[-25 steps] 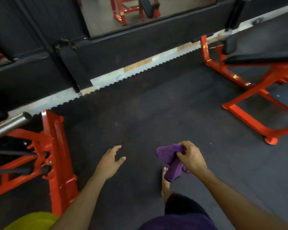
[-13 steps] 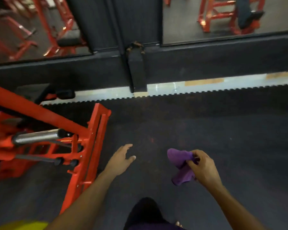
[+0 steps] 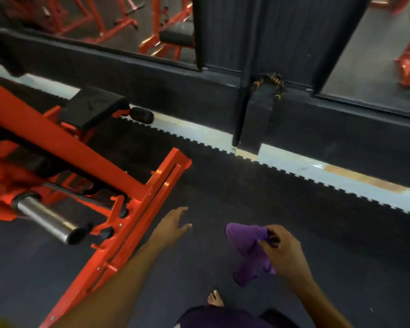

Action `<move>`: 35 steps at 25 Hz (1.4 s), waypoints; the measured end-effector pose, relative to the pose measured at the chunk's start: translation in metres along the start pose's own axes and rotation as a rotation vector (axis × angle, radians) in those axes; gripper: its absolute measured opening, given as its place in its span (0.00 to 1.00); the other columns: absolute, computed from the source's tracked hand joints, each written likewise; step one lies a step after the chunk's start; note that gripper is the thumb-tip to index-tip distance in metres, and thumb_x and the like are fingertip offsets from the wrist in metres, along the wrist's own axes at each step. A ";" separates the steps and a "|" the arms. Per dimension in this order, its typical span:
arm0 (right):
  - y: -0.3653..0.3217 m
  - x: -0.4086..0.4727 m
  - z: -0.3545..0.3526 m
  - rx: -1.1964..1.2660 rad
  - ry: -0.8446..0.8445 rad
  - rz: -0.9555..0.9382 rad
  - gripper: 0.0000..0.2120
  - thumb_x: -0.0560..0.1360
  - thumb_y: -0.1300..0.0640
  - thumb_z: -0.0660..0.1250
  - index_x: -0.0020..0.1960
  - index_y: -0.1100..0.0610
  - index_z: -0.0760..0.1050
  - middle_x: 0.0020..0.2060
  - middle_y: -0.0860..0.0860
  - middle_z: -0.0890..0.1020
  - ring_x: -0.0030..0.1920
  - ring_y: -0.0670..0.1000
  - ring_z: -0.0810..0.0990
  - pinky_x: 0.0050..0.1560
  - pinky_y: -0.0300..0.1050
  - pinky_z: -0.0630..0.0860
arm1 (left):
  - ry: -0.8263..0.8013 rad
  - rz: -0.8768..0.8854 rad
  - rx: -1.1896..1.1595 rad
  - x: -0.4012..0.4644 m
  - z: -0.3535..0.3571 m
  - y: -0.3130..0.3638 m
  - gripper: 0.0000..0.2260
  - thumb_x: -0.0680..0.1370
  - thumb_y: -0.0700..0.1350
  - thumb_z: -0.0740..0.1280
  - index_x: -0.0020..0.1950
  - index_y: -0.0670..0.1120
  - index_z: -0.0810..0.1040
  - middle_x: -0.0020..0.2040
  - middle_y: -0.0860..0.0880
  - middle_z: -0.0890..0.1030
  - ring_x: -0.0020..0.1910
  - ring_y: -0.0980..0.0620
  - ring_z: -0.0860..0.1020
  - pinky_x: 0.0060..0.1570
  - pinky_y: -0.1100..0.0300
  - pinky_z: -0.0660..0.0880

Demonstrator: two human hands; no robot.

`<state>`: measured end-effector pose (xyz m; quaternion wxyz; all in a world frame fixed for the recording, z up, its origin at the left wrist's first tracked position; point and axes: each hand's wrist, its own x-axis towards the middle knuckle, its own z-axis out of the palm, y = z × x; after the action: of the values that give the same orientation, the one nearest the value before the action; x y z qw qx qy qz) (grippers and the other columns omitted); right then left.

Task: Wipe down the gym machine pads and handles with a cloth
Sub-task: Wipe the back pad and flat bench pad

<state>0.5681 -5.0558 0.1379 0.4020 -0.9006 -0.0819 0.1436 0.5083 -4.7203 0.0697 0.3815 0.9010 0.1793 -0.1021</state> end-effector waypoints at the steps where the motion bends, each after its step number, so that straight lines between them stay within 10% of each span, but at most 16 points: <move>1: -0.010 0.023 0.001 -0.020 -0.016 -0.013 0.12 0.71 0.62 0.75 0.48 0.48 0.77 0.43 0.43 0.81 0.41 0.38 0.79 0.40 0.27 0.70 | 0.038 -0.007 -0.033 0.018 -0.006 0.006 0.28 0.79 0.47 0.74 0.77 0.50 0.70 0.71 0.47 0.75 0.67 0.49 0.77 0.67 0.55 0.73; 15: -0.140 0.441 0.045 -0.036 -0.452 -0.375 0.14 0.71 0.63 0.75 0.51 0.48 0.78 0.46 0.42 0.83 0.47 0.39 0.81 0.46 0.29 0.74 | 0.320 -0.328 -0.174 0.271 -0.125 0.003 0.31 0.76 0.52 0.73 0.77 0.44 0.70 0.73 0.44 0.75 0.68 0.44 0.76 0.71 0.51 0.70; 21: -0.237 0.590 0.096 -0.038 -0.560 -0.557 0.12 0.72 0.64 0.74 0.49 0.51 0.78 0.42 0.41 0.82 0.44 0.34 0.78 0.42 0.26 0.70 | 0.514 -0.533 -0.258 0.322 -0.167 -0.007 0.31 0.75 0.53 0.72 0.76 0.43 0.70 0.70 0.49 0.74 0.68 0.49 0.74 0.64 0.69 0.62; 35: -0.377 0.900 0.178 0.035 -0.593 -0.276 0.09 0.77 0.61 0.71 0.53 0.51 0.76 0.49 0.50 0.82 0.52 0.53 0.81 0.53 0.51 0.77 | 0.425 -0.636 -0.250 0.604 -0.318 -0.093 0.33 0.79 0.51 0.72 0.82 0.51 0.61 0.76 0.47 0.68 0.71 0.46 0.73 0.70 0.52 0.71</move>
<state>1.3493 -4.4446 0.1332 0.3916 -0.7930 -0.3141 0.3451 1.0384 -4.2818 0.0344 0.3921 0.7482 0.5352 -0.0039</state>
